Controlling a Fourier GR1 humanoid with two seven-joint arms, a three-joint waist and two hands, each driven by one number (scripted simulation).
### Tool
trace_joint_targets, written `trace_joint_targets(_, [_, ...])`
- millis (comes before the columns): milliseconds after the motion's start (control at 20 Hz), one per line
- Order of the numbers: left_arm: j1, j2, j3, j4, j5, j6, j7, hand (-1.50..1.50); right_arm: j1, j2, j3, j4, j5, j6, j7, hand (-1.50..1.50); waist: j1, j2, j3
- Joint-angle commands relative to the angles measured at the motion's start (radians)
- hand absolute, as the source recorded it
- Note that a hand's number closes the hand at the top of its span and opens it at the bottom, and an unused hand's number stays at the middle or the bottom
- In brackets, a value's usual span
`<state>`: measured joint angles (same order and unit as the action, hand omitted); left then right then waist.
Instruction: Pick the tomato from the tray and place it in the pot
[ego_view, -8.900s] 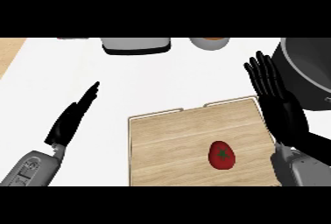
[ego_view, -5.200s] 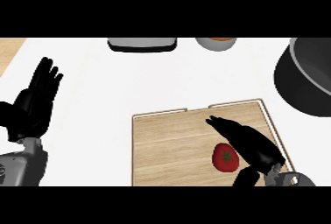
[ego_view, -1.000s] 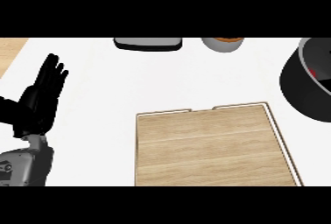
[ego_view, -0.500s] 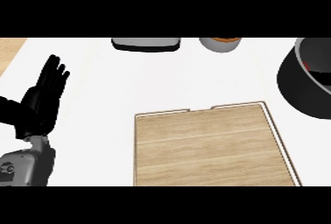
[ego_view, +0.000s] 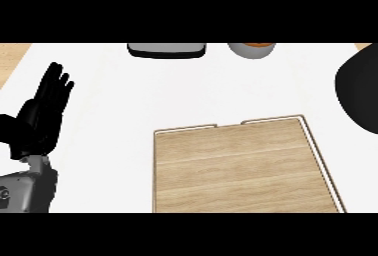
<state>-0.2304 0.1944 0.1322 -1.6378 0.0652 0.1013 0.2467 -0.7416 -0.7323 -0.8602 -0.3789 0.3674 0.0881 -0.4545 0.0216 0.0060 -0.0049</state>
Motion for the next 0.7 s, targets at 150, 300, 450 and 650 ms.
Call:
trace_joint_targets(150, [-0.014,-0.015,-0.007,0.044,-0.024,0.014,-0.024,0.00,0.112,-0.174,-0.048,0.104,-0.069,0.194,-0.076,-1.50,-0.009,0.006,0.008])
trace_joint_targets(300, [0.003,0.011,0.022,0.001,0.023,-0.021,0.009,0.00,0.121,-0.199,-0.034,0.123,-0.076,0.210,-0.099,-1.50,0.000,0.003,0.008])
trace_joint_targets(450, [0.039,-0.020,0.000,0.006,-0.005,-0.001,-0.031,0.00,0.180,-0.214,-0.027,0.141,-0.083,0.246,-0.143,-1.50,-0.001,0.003,0.008])
trace_joint_targets(650, [-0.024,0.020,0.045,0.035,0.036,-0.031,-0.009,0.00,0.154,-0.193,-0.002,0.151,-0.069,0.214,-0.161,-1.50,0.006,0.007,0.009])
